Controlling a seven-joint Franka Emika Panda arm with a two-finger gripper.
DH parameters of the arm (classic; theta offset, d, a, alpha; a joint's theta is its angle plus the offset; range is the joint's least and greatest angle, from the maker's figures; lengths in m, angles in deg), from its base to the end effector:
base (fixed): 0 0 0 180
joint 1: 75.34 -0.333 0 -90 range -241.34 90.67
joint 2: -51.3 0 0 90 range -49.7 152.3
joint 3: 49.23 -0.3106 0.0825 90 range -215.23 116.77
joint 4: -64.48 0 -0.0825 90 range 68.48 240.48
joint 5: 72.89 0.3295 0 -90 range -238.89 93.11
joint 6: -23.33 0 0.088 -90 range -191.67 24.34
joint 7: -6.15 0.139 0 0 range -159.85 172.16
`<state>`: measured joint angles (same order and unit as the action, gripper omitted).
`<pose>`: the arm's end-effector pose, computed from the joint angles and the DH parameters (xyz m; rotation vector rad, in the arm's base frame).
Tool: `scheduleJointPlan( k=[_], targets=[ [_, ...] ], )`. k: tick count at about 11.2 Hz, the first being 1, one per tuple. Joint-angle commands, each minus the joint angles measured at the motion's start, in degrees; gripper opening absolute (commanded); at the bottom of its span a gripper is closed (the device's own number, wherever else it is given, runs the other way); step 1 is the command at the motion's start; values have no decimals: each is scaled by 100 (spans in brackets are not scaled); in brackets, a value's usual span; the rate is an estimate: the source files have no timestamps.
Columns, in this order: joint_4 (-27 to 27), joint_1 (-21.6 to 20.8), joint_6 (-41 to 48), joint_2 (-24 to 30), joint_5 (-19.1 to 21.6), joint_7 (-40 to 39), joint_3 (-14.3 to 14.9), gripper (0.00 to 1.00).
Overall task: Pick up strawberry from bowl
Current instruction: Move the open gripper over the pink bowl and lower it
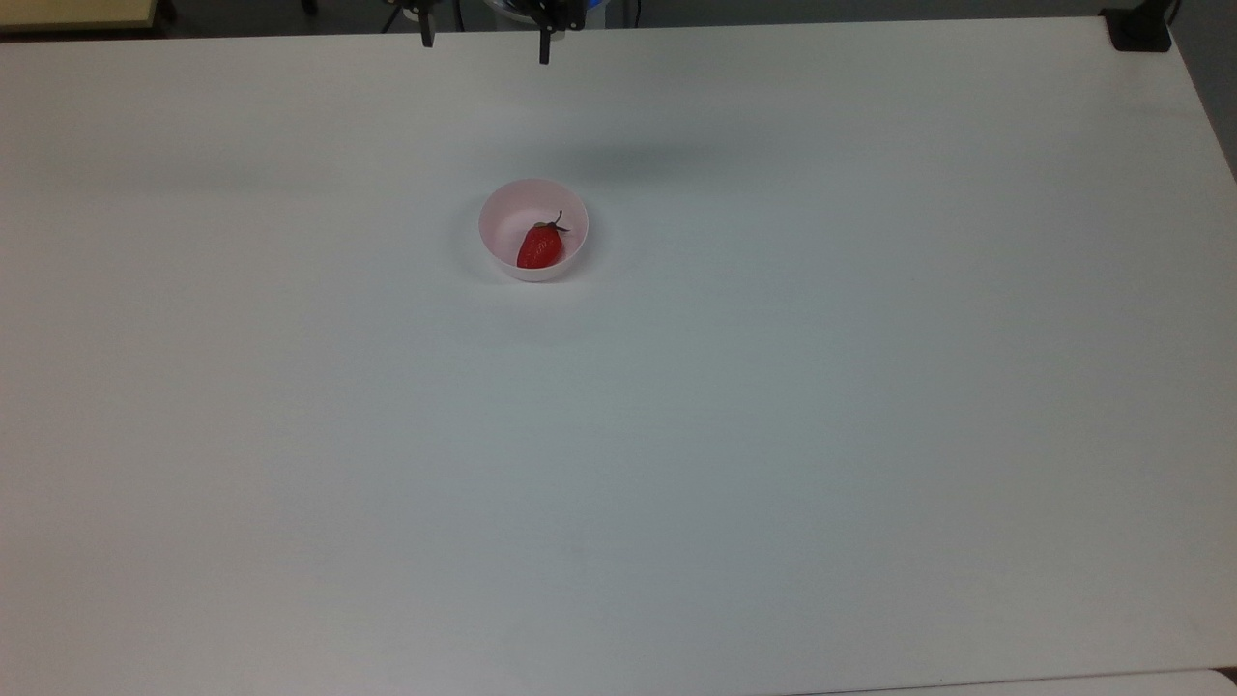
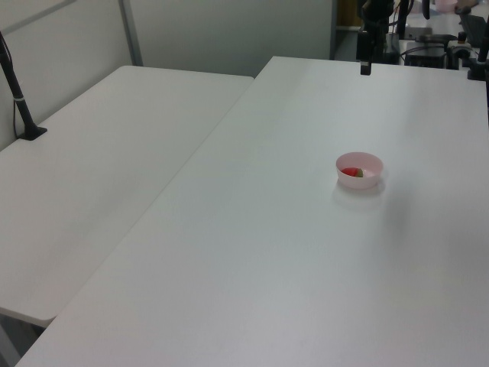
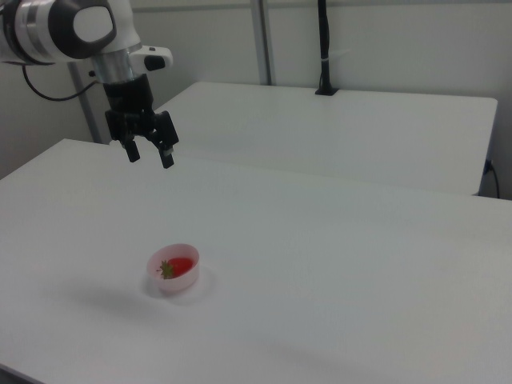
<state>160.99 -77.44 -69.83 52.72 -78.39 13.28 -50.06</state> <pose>0.4936 0.0125 0.5572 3.0410 -0.1010 -0.0382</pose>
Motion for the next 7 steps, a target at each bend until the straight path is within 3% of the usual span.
scheduleJointPlan(
  k=[1, 7],
  targets=[
    [-18, 121, 18, -28, 14, -105, 57, 100],
    [8, 201, 27, -54, 22, -106, 57, 100]
  ],
)
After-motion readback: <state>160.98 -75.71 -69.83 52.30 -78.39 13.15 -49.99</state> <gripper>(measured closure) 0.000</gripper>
